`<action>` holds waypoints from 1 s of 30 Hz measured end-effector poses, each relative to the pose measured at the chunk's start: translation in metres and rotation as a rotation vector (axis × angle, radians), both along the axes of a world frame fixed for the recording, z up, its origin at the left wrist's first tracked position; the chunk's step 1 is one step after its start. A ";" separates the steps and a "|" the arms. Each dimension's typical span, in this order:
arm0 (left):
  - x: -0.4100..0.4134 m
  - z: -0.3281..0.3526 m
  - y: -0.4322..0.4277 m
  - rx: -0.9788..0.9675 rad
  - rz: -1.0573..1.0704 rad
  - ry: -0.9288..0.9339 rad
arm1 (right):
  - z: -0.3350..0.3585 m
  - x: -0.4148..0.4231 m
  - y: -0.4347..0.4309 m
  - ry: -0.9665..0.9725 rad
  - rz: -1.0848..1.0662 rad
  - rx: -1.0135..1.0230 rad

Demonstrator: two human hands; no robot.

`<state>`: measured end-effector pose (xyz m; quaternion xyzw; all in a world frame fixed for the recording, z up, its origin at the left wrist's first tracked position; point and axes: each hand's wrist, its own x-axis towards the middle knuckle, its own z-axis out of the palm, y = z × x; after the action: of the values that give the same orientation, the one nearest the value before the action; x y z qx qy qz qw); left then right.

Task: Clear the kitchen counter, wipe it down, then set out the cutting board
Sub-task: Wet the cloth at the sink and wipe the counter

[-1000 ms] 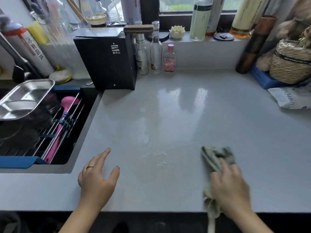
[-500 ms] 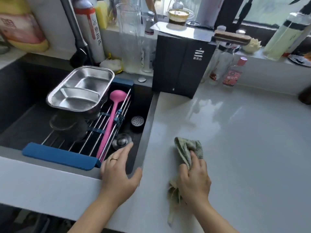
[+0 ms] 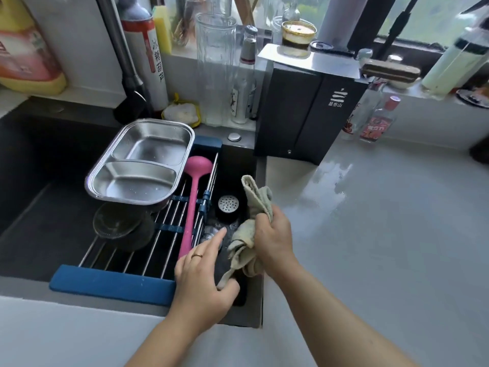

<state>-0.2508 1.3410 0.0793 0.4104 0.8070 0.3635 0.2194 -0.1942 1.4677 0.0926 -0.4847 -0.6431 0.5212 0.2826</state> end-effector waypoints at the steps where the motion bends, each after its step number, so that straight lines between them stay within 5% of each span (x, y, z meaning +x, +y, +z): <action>1: -0.001 0.000 0.002 0.006 -0.020 -0.006 | 0.006 0.011 0.012 0.014 -0.064 -0.004; 4: 0.001 0.001 0.011 0.003 -0.076 -0.028 | 0.024 0.065 0.054 -0.082 -0.203 0.151; 7: 0.009 0.001 0.023 -0.038 -0.103 -0.029 | 0.027 0.133 0.104 -0.442 -0.304 0.285; 10: 0.020 0.001 0.035 -0.073 -0.093 -0.025 | 0.019 0.184 0.143 -0.742 -0.349 0.222; 14: 0.034 0.000 0.045 -0.099 -0.040 -0.034 | 0.000 0.172 0.157 -0.846 -0.266 0.184; 24: 0.047 0.006 0.064 -0.105 0.088 -0.018 | -0.008 0.011 0.075 -0.447 0.401 0.246; 27: 0.046 0.008 0.067 -0.083 0.110 -0.046 | 0.009 0.022 0.092 -0.176 0.350 0.051; 30: 0.043 0.006 0.069 -0.091 0.103 -0.070 | 0.018 0.059 0.137 -0.200 0.124 0.124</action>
<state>-0.2081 1.4098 0.0853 0.3451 0.8346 0.3511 0.2470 -0.1355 1.6044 0.1101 -0.4751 -0.7278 0.4461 0.2135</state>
